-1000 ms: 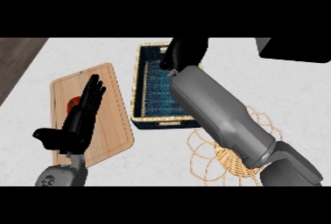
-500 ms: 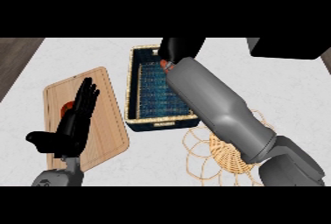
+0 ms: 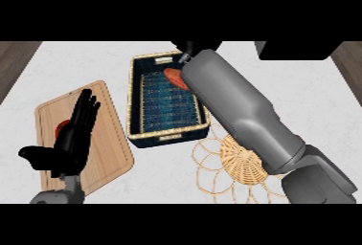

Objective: Pick the sweet potato from the placemat and place it in the basket

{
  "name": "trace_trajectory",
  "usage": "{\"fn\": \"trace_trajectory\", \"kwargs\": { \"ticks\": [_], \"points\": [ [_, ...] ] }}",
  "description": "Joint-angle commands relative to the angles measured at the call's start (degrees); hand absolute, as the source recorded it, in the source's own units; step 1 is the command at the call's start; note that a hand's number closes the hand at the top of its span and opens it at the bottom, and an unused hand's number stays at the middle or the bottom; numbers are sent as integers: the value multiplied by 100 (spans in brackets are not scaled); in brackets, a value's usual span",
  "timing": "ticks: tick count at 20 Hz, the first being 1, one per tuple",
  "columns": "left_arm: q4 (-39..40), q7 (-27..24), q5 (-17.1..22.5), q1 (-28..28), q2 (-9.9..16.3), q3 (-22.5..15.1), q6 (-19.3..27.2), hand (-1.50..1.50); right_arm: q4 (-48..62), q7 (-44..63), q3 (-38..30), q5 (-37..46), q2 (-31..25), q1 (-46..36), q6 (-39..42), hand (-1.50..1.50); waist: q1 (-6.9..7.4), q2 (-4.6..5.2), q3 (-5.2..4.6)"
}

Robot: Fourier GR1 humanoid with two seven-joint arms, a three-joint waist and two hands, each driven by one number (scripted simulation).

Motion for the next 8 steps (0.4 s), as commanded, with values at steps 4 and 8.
{"fn": "trace_trajectory", "kwargs": {
  "ticks": [4, 8],
  "points": [
    [9, -43, 111, 157, 69, 179, -24, 0, -892, 1327, -115, 418, 66, 146, -110, -150, -167, -97, 3],
    [-136, 103, 104, 202, 115, 134, -57, 0, -1568, 1330, -207, 513, 67, 449, -185, -150, -160, -70, 13]
  ]
}}
